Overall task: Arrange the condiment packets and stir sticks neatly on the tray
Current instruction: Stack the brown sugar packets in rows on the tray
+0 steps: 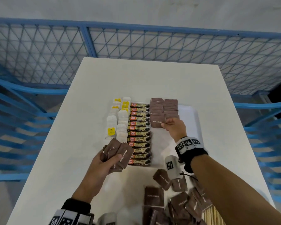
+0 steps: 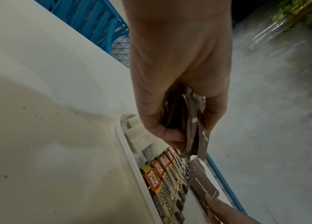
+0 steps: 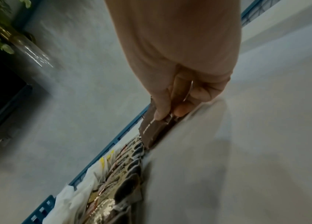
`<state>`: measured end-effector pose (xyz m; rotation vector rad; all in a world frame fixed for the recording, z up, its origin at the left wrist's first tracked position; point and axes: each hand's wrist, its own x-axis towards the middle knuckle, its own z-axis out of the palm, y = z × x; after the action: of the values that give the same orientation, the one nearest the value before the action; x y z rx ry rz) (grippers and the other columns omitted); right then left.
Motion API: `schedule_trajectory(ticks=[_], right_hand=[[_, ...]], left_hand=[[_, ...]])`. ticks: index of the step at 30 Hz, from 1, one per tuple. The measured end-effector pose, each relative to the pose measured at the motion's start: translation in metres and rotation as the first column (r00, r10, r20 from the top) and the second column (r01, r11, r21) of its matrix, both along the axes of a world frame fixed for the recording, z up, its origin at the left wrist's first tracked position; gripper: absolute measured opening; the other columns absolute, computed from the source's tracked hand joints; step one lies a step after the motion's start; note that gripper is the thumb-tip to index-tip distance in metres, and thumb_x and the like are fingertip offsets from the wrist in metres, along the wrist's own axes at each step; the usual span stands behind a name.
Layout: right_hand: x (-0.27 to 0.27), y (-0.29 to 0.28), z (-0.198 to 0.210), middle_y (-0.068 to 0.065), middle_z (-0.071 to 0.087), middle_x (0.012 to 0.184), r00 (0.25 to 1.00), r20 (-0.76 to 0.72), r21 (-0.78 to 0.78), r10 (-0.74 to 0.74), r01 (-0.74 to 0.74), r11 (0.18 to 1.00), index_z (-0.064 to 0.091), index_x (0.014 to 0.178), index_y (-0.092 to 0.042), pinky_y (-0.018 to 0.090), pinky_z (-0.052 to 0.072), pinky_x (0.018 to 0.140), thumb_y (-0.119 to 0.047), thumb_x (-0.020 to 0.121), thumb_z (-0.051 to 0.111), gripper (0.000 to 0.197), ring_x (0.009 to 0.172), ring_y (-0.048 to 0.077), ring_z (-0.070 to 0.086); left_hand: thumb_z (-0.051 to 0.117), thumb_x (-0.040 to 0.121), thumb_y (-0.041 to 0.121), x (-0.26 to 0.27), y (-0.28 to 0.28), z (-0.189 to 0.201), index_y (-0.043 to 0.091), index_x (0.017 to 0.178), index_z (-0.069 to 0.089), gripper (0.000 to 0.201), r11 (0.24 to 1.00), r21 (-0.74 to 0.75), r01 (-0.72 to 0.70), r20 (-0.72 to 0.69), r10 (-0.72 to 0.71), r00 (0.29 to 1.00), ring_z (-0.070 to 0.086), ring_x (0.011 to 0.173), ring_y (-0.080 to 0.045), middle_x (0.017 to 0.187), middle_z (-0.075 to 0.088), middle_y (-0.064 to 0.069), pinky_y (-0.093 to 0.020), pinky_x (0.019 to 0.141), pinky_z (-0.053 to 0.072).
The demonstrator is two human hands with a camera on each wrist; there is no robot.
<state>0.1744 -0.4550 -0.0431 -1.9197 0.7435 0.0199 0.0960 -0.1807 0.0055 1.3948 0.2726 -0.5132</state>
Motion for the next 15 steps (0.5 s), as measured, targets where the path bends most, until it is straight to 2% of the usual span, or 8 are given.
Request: schedule_trajectory(ticks=[3, 5, 8, 10, 13, 15], right_hand=[[0.0041, 0.0029, -0.0024, 0.000, 0.062, 0.084, 1.000, -0.026, -0.056, 0.013, -0.015, 0.998, 0.061, 0.081, -0.014, 0.026, 0.045, 0.075, -0.016, 0.076, 0.075, 0.015, 0.080, 0.016, 0.057], [0.0053, 0.0041, -0.0015, -0.002, 0.059, 0.083, 0.999, -0.027, -0.092, 0.023, -0.026, 0.995, 0.063, 0.089, -0.009, 0.020, 0.039, 0.072, -0.017, 0.078, 0.073, 0.017, 0.079, 0.013, 0.054], [0.0061, 0.0051, -0.0018, -0.005, 0.055, 0.076, 0.999, -0.016, -0.120, 0.038, -0.040, 0.992, 0.059, 0.086, -0.010, 0.008, 0.035, 0.058, -0.014, 0.079, 0.072, 0.015, 0.074, 0.010, 0.050], [0.0060, 0.0057, -0.0037, -0.009, 0.051, 0.070, 0.999, -0.004, -0.125, 0.040, -0.040, 0.991, 0.056, 0.084, -0.011, 0.003, 0.035, 0.053, -0.012, 0.079, 0.072, 0.016, 0.073, 0.010, 0.049], [0.0052, 0.0056, -0.0058, -0.010, 0.048, 0.068, 0.999, 0.005, -0.145, 0.038, -0.037, 0.989, 0.054, 0.084, -0.010, 0.007, 0.035, 0.056, -0.013, 0.080, 0.071, 0.018, 0.074, 0.013, 0.050], [0.0049, 0.0057, -0.0056, -0.007, 0.049, 0.069, 0.999, 0.000, -0.150, 0.036, -0.036, 0.988, 0.055, 0.089, -0.008, 0.017, 0.040, 0.065, -0.014, 0.080, 0.071, 0.020, 0.076, 0.014, 0.050]], left_hand=[[0.069, 0.065, 0.017, 0.0008, -0.0037, -0.0003, 0.016, 0.109, 0.062, 0.044, 1.000, -0.008, 0.002, -0.009, -0.002, 1.000, 0.071, 0.078, -0.013, 0.092, 0.075, -0.001, -0.026, 0.057, 0.055], [0.068, 0.064, 0.018, 0.0001, -0.0054, -0.0024, 0.015, 0.111, 0.062, 0.047, 1.000, -0.011, -0.004, -0.020, 0.003, 1.000, 0.071, 0.079, -0.015, 0.094, 0.074, -0.002, -0.027, 0.058, 0.055], [0.068, 0.064, 0.018, -0.0019, -0.0071, -0.0054, 0.014, 0.113, 0.062, 0.049, 1.000, -0.013, -0.006, -0.037, 0.005, 0.999, 0.071, 0.081, -0.017, 0.098, 0.074, -0.005, -0.027, 0.058, 0.055], [0.069, 0.064, 0.018, -0.0029, -0.0076, -0.0071, 0.013, 0.115, 0.061, 0.051, 1.000, -0.007, -0.004, -0.045, 0.003, 0.999, 0.070, 0.084, -0.019, 0.102, 0.073, -0.007, -0.027, 0.059, 0.055], [0.069, 0.064, 0.018, -0.0028, -0.0086, -0.0083, 0.013, 0.116, 0.061, 0.052, 1.000, -0.007, -0.004, -0.052, 0.004, 0.999, 0.070, 0.085, -0.020, 0.103, 0.073, -0.008, -0.027, 0.060, 0.054], [0.069, 0.064, 0.018, -0.0018, -0.0099, -0.0071, 0.013, 0.114, 0.062, 0.051, 1.000, -0.017, -0.008, -0.050, 0.007, 0.999, 0.070, 0.083, -0.018, 0.101, 0.073, -0.008, -0.027, 0.059, 0.054]])
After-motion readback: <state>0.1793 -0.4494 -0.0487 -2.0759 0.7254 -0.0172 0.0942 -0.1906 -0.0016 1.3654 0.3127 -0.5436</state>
